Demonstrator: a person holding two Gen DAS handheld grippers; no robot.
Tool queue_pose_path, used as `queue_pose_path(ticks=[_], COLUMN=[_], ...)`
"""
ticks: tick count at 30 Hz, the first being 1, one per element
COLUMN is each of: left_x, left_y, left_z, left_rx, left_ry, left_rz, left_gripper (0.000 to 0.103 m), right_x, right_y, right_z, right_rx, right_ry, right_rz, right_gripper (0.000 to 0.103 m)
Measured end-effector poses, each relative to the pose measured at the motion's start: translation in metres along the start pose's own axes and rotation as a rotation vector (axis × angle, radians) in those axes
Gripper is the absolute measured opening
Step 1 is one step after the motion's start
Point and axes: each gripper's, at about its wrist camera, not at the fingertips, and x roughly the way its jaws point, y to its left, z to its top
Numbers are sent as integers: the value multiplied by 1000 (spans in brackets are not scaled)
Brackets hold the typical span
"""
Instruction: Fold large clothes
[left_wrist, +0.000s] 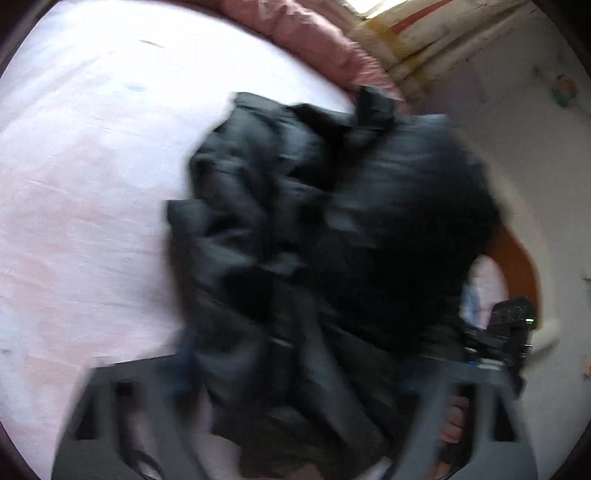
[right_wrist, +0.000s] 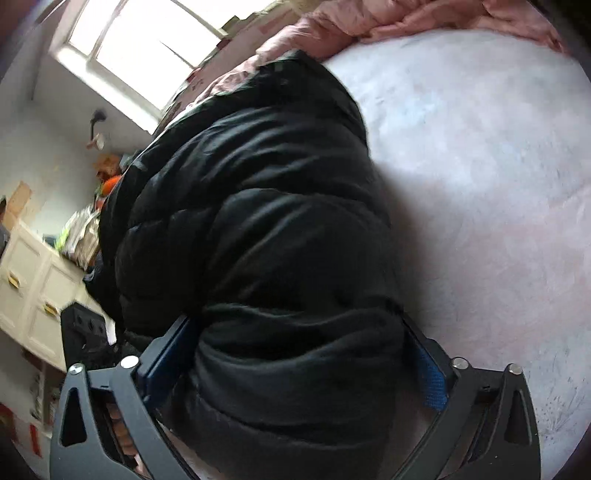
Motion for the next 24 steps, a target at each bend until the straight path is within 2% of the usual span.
queue_pose_path(ticks=[1, 2, 4, 5, 7, 11, 15, 21, 24], left_x=[2, 2, -4, -7, -11, -8, 9, 58, 90], left_y=[1, -1, -15, -27, -47, -74, -115, -204, -251], left_z=[-2, -3, -2, -4, -6, -3, 4, 15, 17], left_rx=[-27, -22, 57, 111, 190, 228, 302, 444, 545], left_ry=[14, 10, -22, -47, -91, -105, -124, -108, -98], left_rz=[-58, -49, 2, 37, 80, 50, -16, -92, -124], left_gripper=[42, 38, 29, 28, 26, 26, 26, 26, 26], right_x=[-2, -5, -13, -16, -25, -50, -91, -167, -203], right_y=[5, 9, 21, 26, 38, 59, 56, 22, 5], right_z=[-2, -3, -4, -6, -8, -6, 4, 14, 14], right_rx=[-15, -28, -81, -99, -134, -209, -182, -135, -80], right_ry=[-12, -33, -76, -96, -143, -265, -346, -505, -612], right_rz=[7, -6, -37, -46, -74, -164, -183, -286, -390], right_gripper=[79, 66, 51, 45, 40, 39, 39, 39, 39])
